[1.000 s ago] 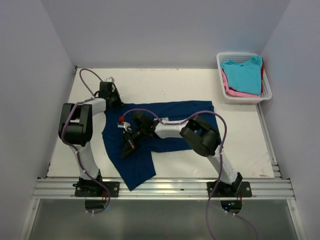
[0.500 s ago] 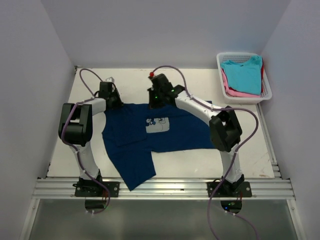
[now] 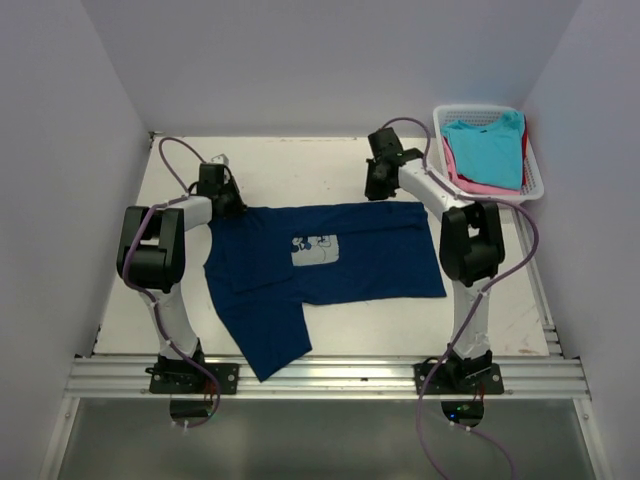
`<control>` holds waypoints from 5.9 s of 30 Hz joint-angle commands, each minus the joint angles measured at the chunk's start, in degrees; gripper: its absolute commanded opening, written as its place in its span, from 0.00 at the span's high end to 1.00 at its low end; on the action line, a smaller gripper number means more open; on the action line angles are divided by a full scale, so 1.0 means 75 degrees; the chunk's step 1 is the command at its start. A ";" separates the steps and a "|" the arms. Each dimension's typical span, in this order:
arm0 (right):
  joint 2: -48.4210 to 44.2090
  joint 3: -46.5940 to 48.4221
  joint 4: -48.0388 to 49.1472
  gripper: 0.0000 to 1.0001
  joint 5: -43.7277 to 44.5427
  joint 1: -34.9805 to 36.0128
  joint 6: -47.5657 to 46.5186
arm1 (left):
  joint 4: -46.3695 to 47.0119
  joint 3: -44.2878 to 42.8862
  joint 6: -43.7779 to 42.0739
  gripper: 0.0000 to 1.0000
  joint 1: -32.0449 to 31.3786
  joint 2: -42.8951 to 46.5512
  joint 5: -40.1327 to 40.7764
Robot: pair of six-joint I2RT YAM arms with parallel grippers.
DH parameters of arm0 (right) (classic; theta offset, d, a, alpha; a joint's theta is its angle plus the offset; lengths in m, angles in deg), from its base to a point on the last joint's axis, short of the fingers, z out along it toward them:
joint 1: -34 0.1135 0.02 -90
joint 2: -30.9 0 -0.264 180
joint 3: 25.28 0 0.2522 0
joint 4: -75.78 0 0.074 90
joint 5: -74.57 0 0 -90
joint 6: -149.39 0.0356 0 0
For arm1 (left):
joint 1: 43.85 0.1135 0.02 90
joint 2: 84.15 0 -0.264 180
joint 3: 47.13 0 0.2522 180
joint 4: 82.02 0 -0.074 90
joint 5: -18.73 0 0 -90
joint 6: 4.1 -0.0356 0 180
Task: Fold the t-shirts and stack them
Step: Fold the tshirt
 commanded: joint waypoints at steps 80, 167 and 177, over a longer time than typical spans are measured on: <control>-0.0839 -0.2470 0.1112 1.00 -0.1822 -0.0664 -0.0268 | 0.0687 -0.4176 0.1591 1.00 -0.3189 -0.3928 -0.3861; -0.0864 -0.2366 0.0280 1.00 0.0720 -0.1051 0.0201 | 0.0968 -0.3438 0.1685 1.00 -0.2814 -0.3822 -0.4025; -0.1179 -0.3196 0.0408 1.00 0.0884 -0.1074 0.0119 | 0.1015 -0.3286 0.1650 1.00 -0.2743 -0.3787 -0.4048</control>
